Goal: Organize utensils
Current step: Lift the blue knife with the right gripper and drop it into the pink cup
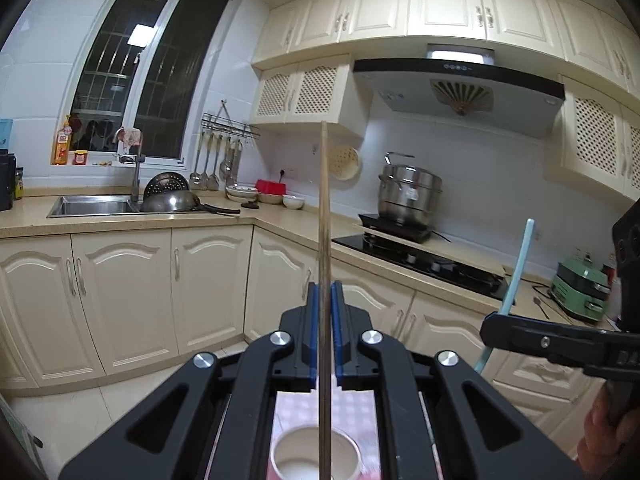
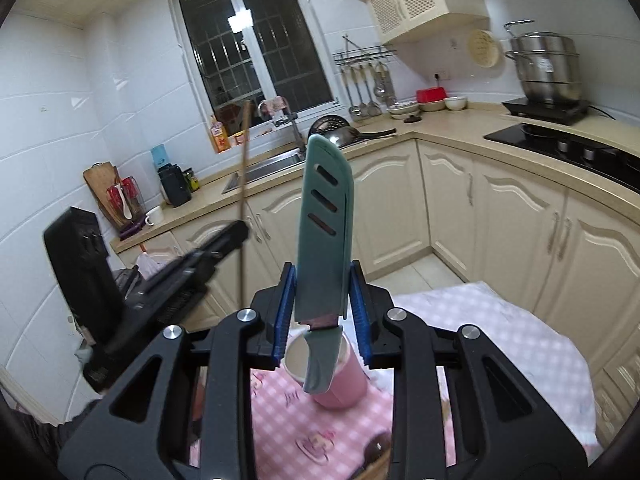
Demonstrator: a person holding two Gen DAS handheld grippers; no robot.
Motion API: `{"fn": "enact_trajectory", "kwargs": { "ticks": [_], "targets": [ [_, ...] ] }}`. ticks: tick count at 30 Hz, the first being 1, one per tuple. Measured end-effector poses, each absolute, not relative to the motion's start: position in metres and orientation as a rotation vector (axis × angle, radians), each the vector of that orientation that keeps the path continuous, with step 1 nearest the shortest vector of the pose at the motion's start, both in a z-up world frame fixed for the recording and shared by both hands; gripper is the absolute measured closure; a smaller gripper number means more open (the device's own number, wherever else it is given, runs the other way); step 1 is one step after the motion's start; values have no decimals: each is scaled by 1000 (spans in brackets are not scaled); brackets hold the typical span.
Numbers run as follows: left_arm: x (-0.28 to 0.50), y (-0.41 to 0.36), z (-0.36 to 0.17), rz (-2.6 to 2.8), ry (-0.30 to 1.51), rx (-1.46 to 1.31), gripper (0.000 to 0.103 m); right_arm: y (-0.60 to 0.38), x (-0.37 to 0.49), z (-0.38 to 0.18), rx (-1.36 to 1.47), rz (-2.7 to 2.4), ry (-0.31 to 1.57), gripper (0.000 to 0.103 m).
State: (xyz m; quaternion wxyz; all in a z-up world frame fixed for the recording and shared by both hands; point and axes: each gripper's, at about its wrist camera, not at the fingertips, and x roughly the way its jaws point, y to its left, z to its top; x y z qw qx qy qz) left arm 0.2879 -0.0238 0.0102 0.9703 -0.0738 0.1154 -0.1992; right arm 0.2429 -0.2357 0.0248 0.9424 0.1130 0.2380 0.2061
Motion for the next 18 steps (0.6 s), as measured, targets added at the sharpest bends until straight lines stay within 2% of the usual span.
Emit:
{"fn": "enact_trajectory", "kwargs": {
  "ticks": [9, 18],
  "targets": [
    [325, -37, -37, -349, 272, -131, 97, -222, 283, -5, 246, 420, 567, 76],
    [327, -31, -74, -346, 344, -128, 96, -213, 298, -35, 230, 439, 660, 75]
  ]
}}
